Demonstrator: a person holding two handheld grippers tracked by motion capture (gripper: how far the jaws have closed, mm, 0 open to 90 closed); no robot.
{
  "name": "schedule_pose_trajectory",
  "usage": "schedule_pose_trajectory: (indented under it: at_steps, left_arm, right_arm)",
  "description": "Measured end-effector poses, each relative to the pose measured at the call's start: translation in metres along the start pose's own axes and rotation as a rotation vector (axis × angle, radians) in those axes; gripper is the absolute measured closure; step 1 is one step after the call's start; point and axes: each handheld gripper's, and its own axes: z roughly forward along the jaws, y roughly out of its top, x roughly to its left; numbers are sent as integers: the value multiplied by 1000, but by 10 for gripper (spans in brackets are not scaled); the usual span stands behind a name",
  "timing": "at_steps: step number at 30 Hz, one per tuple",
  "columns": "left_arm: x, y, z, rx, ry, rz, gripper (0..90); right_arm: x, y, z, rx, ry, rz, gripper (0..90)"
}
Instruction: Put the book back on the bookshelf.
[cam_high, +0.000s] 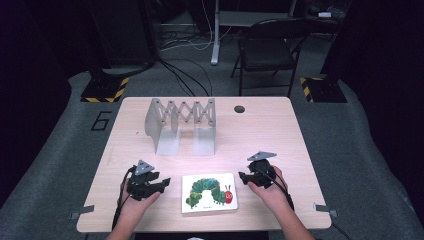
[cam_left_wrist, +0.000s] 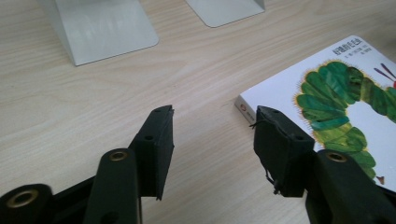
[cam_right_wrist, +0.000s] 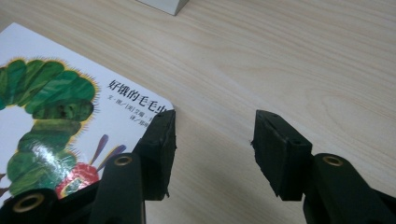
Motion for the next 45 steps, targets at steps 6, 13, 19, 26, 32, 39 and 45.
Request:
schedule_pose_trajectory:
  at_steps: [6,13,19,26,32,39,45]
  left_arm:
    - [-6,-4,0,-30,-18,9,467]
    - [-13,-7,0,-48,-41,58,457]
    - [-25,-14,4,-21,-32,83,414]
    - [-37,-18,11,19,-59,132,360]
    - [-43,-23,14,38,-62,150,350]
    - [-48,-31,17,47,-80,145,314]
    - [-52,-36,17,61,-110,169,268]
  right_arm:
    - [5,-5,-3,-32,7,-5,490]
    - [8,-5,1,-50,57,-27,502]
    - [9,-5,6,-48,86,-10,497]
    - [6,-3,12,-45,118,27,476]
    - [7,0,17,-42,131,8,465]
    - [12,3,27,-12,156,-22,453]
    - [15,7,34,0,178,-32,448]
